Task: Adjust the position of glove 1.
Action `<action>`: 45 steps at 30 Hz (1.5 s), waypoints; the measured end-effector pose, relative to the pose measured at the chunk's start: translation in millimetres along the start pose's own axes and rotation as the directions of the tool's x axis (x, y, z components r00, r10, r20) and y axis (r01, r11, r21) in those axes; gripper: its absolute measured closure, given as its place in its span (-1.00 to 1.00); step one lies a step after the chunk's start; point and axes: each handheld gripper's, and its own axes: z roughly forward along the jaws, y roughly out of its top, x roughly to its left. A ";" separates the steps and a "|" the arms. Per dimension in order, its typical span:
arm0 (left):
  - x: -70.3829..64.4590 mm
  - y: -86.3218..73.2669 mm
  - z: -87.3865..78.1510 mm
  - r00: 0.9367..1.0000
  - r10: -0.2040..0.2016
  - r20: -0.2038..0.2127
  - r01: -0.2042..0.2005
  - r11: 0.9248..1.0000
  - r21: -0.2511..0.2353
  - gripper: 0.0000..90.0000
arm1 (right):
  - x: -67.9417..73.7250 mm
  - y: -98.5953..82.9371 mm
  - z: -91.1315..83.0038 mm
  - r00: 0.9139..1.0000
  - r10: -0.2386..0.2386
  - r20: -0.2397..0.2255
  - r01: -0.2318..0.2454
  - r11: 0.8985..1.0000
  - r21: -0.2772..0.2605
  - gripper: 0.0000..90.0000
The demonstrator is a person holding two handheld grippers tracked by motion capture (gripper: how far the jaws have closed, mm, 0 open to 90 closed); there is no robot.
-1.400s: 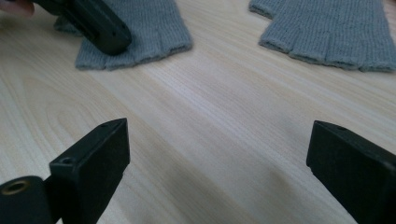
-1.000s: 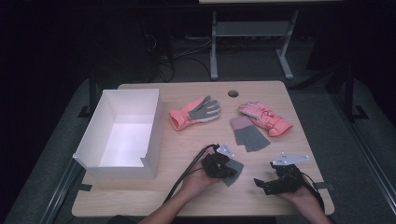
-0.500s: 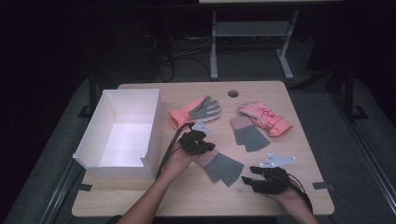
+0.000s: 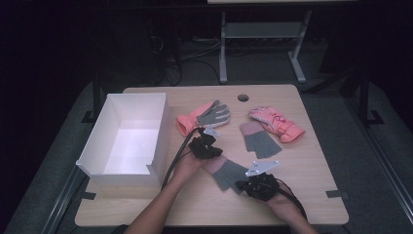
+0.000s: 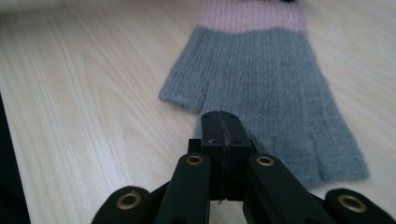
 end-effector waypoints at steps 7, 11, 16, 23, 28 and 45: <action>-4.0 -2.6 -4.4 1.000 0.006 -0.010 -0.005 1.000 0.031 1.00 | -4.4 -1.9 0.1 1.000 -0.005 0.011 0.005 1.000 0.028 1.00; -8.2 -6.9 -9.3 1.000 0.006 -0.009 -0.006 0.999 0.050 1.00 | -15.1 -4.0 -5.1 0.999 0.009 0.037 -0.010 0.999 0.035 1.00; -16.4 -14.2 -16.1 1.000 -0.008 0.006 0.008 0.998 0.065 1.00 | -29.3 -5.7 -9.7 0.997 0.051 0.058 -0.053 0.998 0.032 1.00; -28.7 -25.8 -28.4 0.999 0.040 0.031 -0.044 0.992 0.114 1.00 | -41.5 -0.5 -7.9 0.994 0.066 0.086 -0.069 0.997 0.037 1.00; -37.3 -37.0 -35.1 0.995 0.041 0.088 -0.051 0.993 0.111 1.00 | -49.9 8.4 -0.6 0.991 0.061 0.121 -0.065 0.997 0.028 1.00; -76.7 -36.2 -19.3 0.960 0.107 0.258 -0.130 0.989 0.072 1.00 | -65.7 35.7 24.6 0.984 0.060 0.167 -0.063 0.998 0.013 1.00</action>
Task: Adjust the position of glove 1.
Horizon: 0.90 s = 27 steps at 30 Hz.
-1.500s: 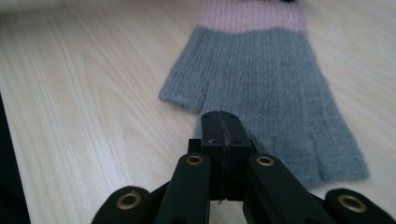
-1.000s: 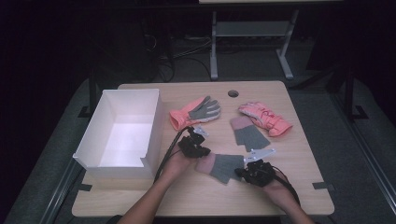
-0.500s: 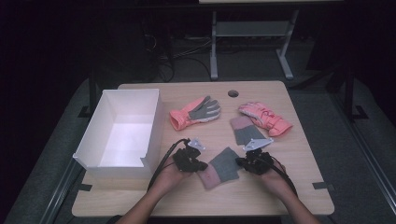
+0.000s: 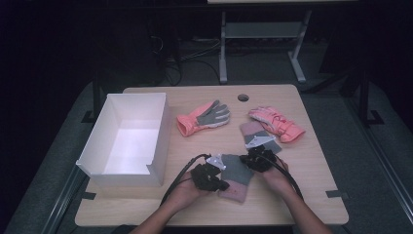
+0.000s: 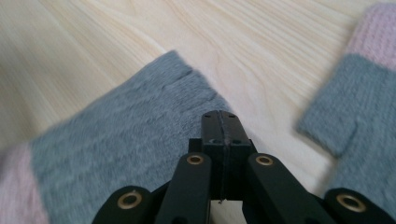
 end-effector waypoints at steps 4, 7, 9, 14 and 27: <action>-7.3 4.6 9.0 0.999 0.028 0.037 -0.027 1.000 -0.015 1.00 | 4.3 4.1 4.4 0.999 -0.013 -0.035 0.012 1.000 -0.008 1.00; -13.2 9.2 16.8 0.997 0.043 0.064 -0.041 0.999 -0.021 1.00 | 8.6 5.1 5.8 0.998 -0.025 -0.054 0.025 1.000 -0.005 1.00; -17.5 13.9 24.2 0.995 0.052 0.083 -0.049 0.998 -0.035 1.00 | 10.5 5.7 6.6 0.997 -0.031 -0.075 0.031 1.000 -0.002 1.00; -23.7 22.3 35.6 0.993 0.070 0.093 -0.065 0.996 -0.053 1.00 | 13.3 6.3 8.2 0.994 -0.040 -0.106 0.040 0.999 -0.005 1.00; -9.9 7.4 4.4 0.998 0.046 0.032 -0.043 0.995 -0.093 0.87 | 2.5 4.3 -14.1 0.992 -0.004 -0.123 -0.002 0.999 -0.046 1.00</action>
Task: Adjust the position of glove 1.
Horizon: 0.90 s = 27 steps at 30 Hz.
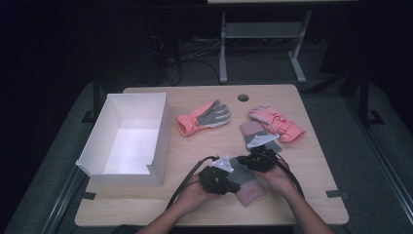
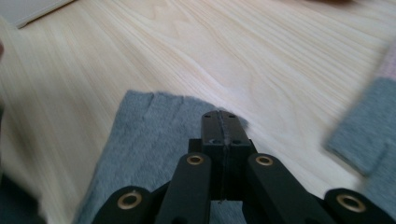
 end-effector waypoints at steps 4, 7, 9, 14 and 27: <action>5.1 -8.7 -19.2 0.999 -0.020 -0.049 0.018 0.999 -0.036 0.66 | -5.5 -3.0 -12.2 1.000 0.007 0.029 -0.006 1.000 -0.013 0.97; 7.8 -15.3 -31.3 0.995 -0.036 -0.090 0.031 0.998 -0.050 0.40 | -12.4 -7.0 -23.8 0.998 0.013 0.063 -0.012 1.000 -0.022 0.84; 8.1 -21.2 -37.0 0.993 -0.041 -0.115 0.036 0.998 -0.044 0.25 | -16.3 -9.1 -29.0 0.997 0.027 0.071 -0.025 0.999 -0.028 0.74; 5.3 -40.4 -45.0 0.985 -0.039 -0.170 0.036 0.999 -0.024 -0.10 | -32.5 -14.1 -43.8 0.989 0.075 0.129 -0.071 0.997 -0.042 0.49; 7.4 -54.0 -47.7 0.973 -0.054 -0.224 0.052 0.999 -0.013 -0.59 | -64.6 -19.2 -34.6 0.961 0.164 0.222 -0.167 0.986 -0.006 0.96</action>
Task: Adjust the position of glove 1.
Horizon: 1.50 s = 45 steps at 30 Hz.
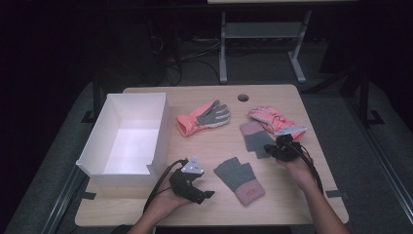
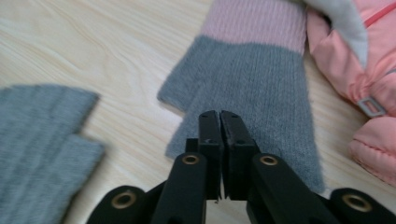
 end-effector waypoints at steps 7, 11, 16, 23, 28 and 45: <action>2.9 -0.6 -0.2 1.000 -0.017 -0.013 0.017 1.000 -0.007 -0.69 | -2.7 -4.2 13.4 0.999 -0.038 0.034 0.036 0.998 0.050 1.00; 1.6 -0.5 0.0 1.000 -0.017 -0.014 0.017 1.000 -0.017 -0.69 | -0.8 -8.3 8.5 0.997 -0.055 0.050 0.052 0.996 0.066 1.00; 2.9 -0.4 -0.5 1.000 -0.012 -0.005 0.012 1.000 -0.014 -0.69 | -0.7 -26.3 -10.1 0.998 -0.050 0.050 0.046 0.995 0.086 1.00; 2.5 -0.1 -1.2 1.000 -0.029 -0.005 0.029 0.999 -0.019 -0.69 | -0.5 -50.2 -35.0 0.996 -0.052 0.067 0.044 0.993 0.109 1.00; 2.3 0.4 -0.3 1.000 -0.023 0.000 0.023 1.000 -0.011 -0.69 | 1.3 -73.7 -56.9 0.994 -0.059 0.097 0.048 0.992 0.114 1.00; 2.5 1.4 -1.4 0.999 -0.036 0.003 0.036 0.999 -0.015 -0.67 | -7.7 -93.9 -94.6 0.990 -0.018 0.137 0.006 0.996 0.087 1.00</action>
